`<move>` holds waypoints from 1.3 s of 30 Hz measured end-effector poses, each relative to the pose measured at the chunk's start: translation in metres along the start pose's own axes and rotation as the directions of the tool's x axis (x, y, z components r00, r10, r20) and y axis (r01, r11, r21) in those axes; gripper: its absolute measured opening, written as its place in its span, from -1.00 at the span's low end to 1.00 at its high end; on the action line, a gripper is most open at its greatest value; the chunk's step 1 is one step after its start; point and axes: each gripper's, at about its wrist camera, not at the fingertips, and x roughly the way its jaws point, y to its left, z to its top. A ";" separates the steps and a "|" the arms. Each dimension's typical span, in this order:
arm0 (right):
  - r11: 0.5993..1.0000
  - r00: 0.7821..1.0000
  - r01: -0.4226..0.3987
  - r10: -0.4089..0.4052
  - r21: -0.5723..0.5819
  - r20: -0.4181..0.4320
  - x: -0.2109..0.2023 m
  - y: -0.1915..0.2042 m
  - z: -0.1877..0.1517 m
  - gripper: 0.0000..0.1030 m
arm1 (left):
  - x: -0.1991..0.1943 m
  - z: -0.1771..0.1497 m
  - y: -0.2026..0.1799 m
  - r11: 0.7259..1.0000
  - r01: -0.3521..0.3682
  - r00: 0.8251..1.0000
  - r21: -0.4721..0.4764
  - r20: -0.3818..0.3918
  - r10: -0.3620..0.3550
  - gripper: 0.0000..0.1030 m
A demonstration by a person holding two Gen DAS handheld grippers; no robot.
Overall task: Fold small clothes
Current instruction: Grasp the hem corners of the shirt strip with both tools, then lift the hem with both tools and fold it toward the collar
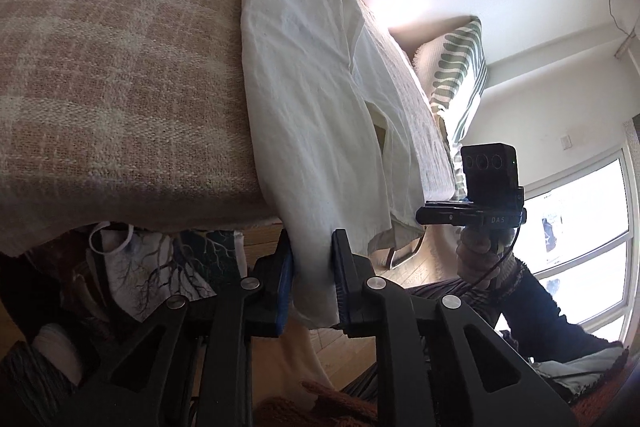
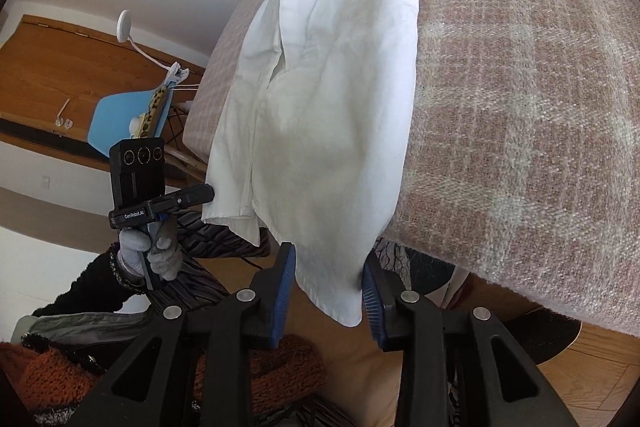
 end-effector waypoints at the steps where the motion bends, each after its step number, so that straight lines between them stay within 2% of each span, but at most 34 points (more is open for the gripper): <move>1: 1.000 1.000 -0.005 0.005 -0.006 0.001 -0.001 0.001 -0.001 -0.54 | 0.000 0.000 0.000 1.000 0.004 1.000 -0.004 -0.001 -0.004 -0.77; 3: 1.000 1.000 0.005 -0.004 -0.022 0.009 -0.004 0.003 -0.003 -0.70 | -0.002 0.000 -0.003 1.000 0.001 1.000 0.008 0.002 -0.001 -0.82; 5: 1.000 0.999 -0.024 0.025 -0.010 0.029 -0.010 0.002 -0.005 -0.87 | -0.005 0.002 -0.005 1.000 0.009 1.000 0.019 0.008 -0.009 -0.88; 6: 0.999 0.998 -0.040 0.040 -0.007 0.043 -0.014 0.002 -0.006 -0.89 | -0.008 0.002 -0.006 1.000 0.025 1.000 0.011 0.015 -0.025 -0.89; 11: 0.989 0.980 -0.145 0.143 0.003 0.135 -0.035 0.001 -0.008 -0.91 | -0.017 0.014 -0.019 0.996 0.083 0.995 0.012 0.048 -0.083 -0.90; 18: 0.979 0.950 -0.204 0.194 0.015 0.243 -0.049 0.010 0.007 -0.91 | -0.021 0.047 -0.039 0.992 0.121 0.988 0.041 0.094 -0.124 -0.91; 26: 0.980 0.926 -0.194 0.168 0.044 0.337 -0.066 0.010 0.046 -0.91 | -0.024 0.102 -0.042 0.992 0.111 0.982 0.051 0.146 -0.118 -0.90; 33: 0.977 0.923 -0.164 0.104 0.133 0.370 -0.067 -0.002 0.099 -0.91 | -0.011 0.152 -0.032 0.997 0.069 0.983 0.030 0.166 -0.073 -0.90; 39: 0.965 0.922 -0.165 0.077 0.206 0.378 -0.058 -0.025 0.140 -0.91 | 0.003 0.178 -0.009 0.998 0.054 0.988 -0.009 0.146 -0.053 -0.90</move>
